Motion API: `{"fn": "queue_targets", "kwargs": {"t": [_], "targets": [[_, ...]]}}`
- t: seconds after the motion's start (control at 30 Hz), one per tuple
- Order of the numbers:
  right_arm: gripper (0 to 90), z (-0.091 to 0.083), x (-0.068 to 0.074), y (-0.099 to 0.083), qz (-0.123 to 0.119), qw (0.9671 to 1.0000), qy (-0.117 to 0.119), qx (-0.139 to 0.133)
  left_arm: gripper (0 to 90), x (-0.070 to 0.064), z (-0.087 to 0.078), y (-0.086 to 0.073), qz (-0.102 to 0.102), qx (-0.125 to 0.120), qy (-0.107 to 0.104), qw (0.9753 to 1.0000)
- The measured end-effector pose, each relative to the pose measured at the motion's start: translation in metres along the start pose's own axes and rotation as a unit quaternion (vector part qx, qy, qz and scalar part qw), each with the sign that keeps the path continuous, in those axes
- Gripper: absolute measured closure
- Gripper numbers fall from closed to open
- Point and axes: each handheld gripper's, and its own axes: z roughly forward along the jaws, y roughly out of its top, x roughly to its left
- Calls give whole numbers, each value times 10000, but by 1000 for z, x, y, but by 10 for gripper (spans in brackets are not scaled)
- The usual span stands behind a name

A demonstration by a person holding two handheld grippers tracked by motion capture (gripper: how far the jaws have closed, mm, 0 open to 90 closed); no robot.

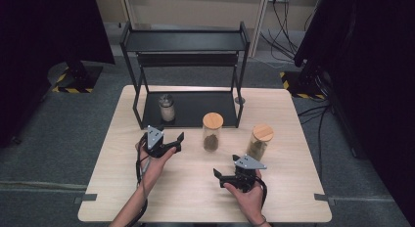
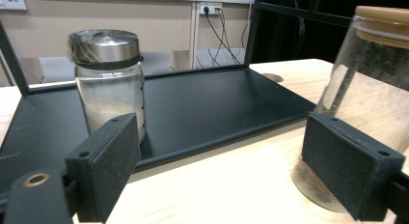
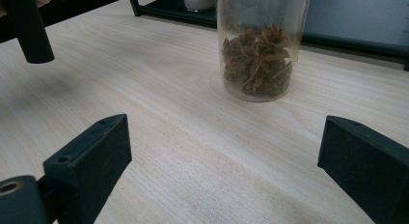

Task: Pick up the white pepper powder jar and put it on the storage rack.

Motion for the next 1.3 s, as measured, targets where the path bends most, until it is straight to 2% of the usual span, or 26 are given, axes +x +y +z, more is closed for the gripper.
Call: {"fn": "queue_targets", "kwargs": {"t": [0.4, 1.3], "targets": [[48, 0, 0, 0, 0, 10000, -1, -2, 132, -8, -10, -8, 12, 79, -117, 9999], [48, 0, 0, 0, 0, 10000, -5, -10, 133, -19, -33, -31, -117, 189, -263, 9994]]}}
